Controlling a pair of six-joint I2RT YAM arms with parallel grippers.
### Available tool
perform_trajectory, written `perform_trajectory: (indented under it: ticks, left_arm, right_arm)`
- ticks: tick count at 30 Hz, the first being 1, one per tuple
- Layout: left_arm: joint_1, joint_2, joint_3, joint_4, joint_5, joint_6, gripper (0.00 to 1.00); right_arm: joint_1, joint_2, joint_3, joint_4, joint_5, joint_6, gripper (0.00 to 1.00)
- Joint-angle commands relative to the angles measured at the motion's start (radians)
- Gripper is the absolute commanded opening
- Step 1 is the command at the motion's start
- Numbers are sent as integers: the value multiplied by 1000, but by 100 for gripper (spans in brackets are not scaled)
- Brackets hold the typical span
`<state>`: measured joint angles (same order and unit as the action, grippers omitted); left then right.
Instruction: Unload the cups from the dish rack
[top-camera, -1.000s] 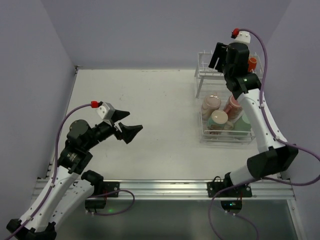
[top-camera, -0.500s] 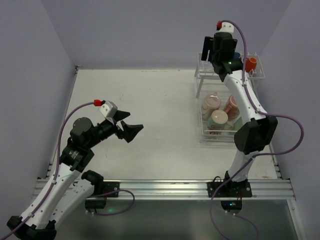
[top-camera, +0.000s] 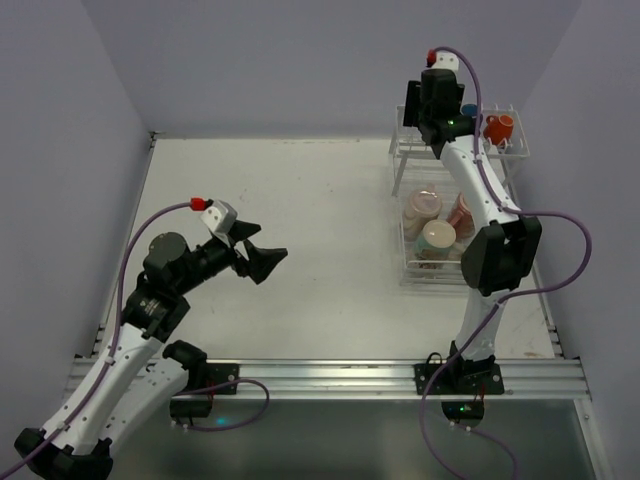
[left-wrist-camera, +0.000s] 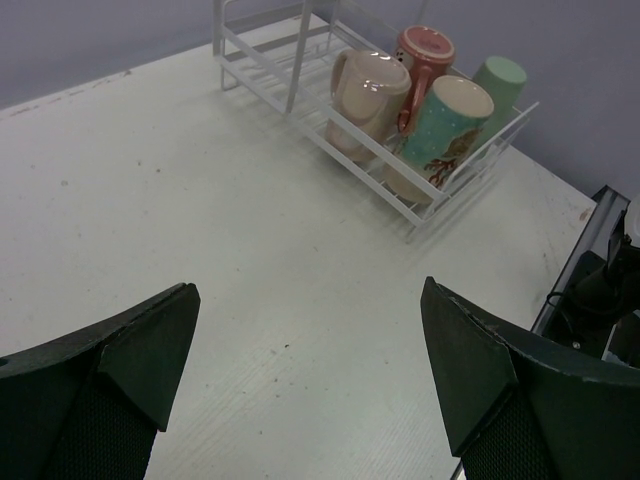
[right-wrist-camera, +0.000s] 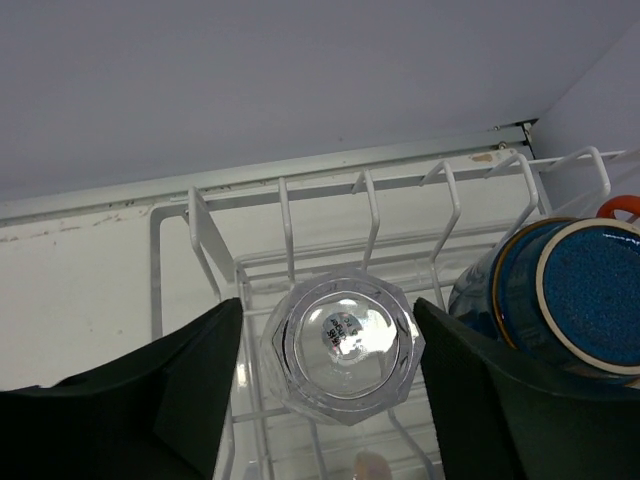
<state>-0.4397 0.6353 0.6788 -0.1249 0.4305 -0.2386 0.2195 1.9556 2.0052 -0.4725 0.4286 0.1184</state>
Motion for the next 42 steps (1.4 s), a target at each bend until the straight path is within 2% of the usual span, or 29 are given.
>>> perform_trajectory:
  ticks: [1,3,4,5,7,10,16,18,22,23,26,27,28,29,32,42]
  left_arm:
    - [2,3,30,-9,-10,22,100]
    - [6,3,31,-7,-13,19,100]
    - [7,4,33,-5,-19,16,100]
    - [7,6,34,-4,-36,6,100]
    - [9,10,36,7,-52,-14,100]
    - [12,23,41,37,-67,-60,100]
    - [12,70,48,105,20,-159,100]
    - [12,79,45,181,57,-224,100]
    - [10,86,13,330,114,-370,96]
    - [9,87,-7,393,128,-431,93]
    - [9,99,-45,522,158,-563,89]
    - [9,109,-71,557,169,-597,89]
    - [9,119,-85,589,183,-628,89]
    - [7,144,-106,654,206,-690,88]
    - [-4,188,-130,729,215,-767,85]
    - [-85,282,-62,781,126,-765,71]
  right_arm:
    - [-11,12,61,20,22,-32,65]
    - [-9,6,58,35,29,-36,52]
    - [-9,-3,52,44,30,-36,40]
    - [-8,-15,31,73,27,-34,34]
    - [-5,-78,-3,116,16,-39,29]
    - [10,-164,-45,195,-14,-66,28]
    - [93,-360,-178,287,-33,-91,27]
    - [127,-487,-297,311,-76,-31,27]
    - [155,-742,-596,400,-351,247,27]
    - [170,-838,-728,464,-390,295,27]
    - [193,-960,-899,590,-500,489,27]
    - [208,-1022,-1004,629,-525,542,27]
    - [219,-1049,-1052,668,-545,623,27]
    - [237,-1073,-1129,722,-569,654,27]
    - [250,-1136,-1221,765,-599,742,27]
    - [258,-1161,-1424,949,-725,914,27]
